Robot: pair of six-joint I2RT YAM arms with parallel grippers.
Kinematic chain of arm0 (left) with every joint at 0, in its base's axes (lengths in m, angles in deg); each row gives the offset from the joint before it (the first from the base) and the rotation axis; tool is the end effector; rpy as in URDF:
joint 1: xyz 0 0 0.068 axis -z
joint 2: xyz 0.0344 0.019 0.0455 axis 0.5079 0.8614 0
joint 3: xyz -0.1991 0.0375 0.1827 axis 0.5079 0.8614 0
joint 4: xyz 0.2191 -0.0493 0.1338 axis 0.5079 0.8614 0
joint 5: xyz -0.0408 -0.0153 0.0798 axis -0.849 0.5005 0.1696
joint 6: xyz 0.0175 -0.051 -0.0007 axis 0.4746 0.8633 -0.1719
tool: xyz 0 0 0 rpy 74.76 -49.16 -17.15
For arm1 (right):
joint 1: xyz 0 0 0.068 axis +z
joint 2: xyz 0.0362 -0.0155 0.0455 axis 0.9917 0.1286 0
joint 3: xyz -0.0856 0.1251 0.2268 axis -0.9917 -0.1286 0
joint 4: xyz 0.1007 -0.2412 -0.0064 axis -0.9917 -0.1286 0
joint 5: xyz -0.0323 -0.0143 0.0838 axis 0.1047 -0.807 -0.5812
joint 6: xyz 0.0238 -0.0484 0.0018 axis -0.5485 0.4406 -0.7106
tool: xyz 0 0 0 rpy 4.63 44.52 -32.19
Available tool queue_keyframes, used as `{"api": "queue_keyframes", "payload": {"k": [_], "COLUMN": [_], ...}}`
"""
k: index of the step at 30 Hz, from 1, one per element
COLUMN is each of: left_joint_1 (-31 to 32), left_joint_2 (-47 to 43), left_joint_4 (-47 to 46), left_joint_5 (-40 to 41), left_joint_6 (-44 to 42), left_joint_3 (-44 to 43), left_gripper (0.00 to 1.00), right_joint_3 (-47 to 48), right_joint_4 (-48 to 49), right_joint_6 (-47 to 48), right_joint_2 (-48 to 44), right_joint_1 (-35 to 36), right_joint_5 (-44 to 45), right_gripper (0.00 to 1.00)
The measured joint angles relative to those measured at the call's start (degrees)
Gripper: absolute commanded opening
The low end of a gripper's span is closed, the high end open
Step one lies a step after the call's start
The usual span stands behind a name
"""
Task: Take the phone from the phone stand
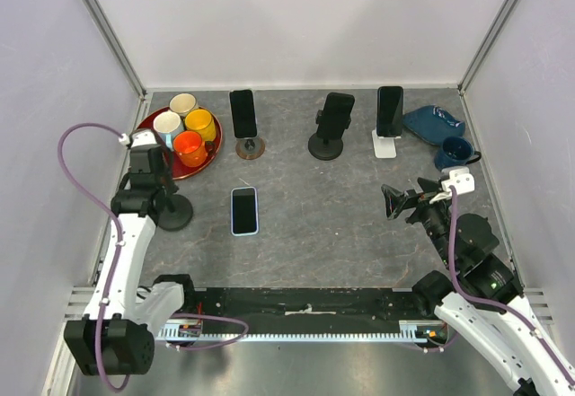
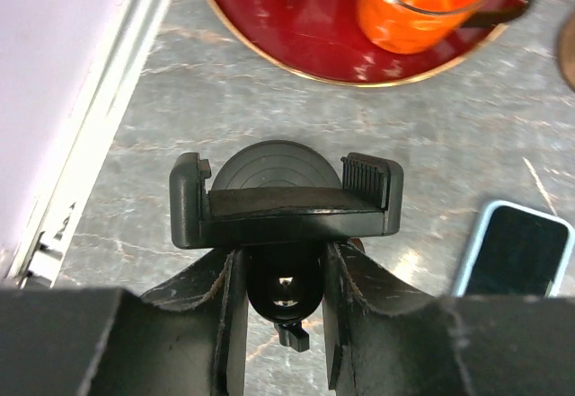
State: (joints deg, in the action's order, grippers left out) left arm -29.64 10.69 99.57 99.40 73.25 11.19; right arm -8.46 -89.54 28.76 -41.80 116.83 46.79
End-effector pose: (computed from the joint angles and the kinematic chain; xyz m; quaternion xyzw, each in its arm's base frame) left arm 0.1959 0.0088 0.3020 -0.1653 0.8851 0.1029 0.4228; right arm 0.0807 0.0419 0.3226 -0.0430 0.7159 0.1585 0.6786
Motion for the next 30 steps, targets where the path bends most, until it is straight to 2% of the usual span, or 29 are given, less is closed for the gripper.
{"api": "queue_keyframes", "payload": {"k": [7,10,16,17,20,30], "left_joint_1": [-11.58,-14.16,-15.08,-15.12,-15.32,-15.32], "left_joint_2": [-0.07,0.31,1.22,1.20,0.98,-4.11], "left_joint_4": [-5.31,-6.78,-8.48,-8.61,-9.14,-11.17], "left_joint_5": [-1.70,-2.99,-3.61,-3.82,-4.74,-6.93], "left_joint_6": [-0.83,-0.85,-0.85,-0.85,-0.85,-0.85], "left_joint_3": [3.76,4.15,4.15,4.22,4.42,4.44], "left_gripper": [0.02,0.02,0.31,0.39,0.55,0.89], "right_joint_3": [-0.26,-0.39,-0.50,-0.50,-0.50,-0.50], "right_joint_4": [0.00,0.00,0.00,0.00,0.00,0.00], "right_joint_6": [-0.02,-0.02,-0.02,-0.02,-0.02,-0.07], "right_joint_2": [-0.92,-1.49,-1.64,-1.64,-1.64,-1.55], "right_joint_1": [0.07,0.07,0.20,0.22,0.31,0.33], "right_joint_5": [-0.83,-0.92,-1.05,-1.05,-1.07,-1.07], "right_gripper": [0.98,0.98,0.98,0.98,0.98,0.98]}}
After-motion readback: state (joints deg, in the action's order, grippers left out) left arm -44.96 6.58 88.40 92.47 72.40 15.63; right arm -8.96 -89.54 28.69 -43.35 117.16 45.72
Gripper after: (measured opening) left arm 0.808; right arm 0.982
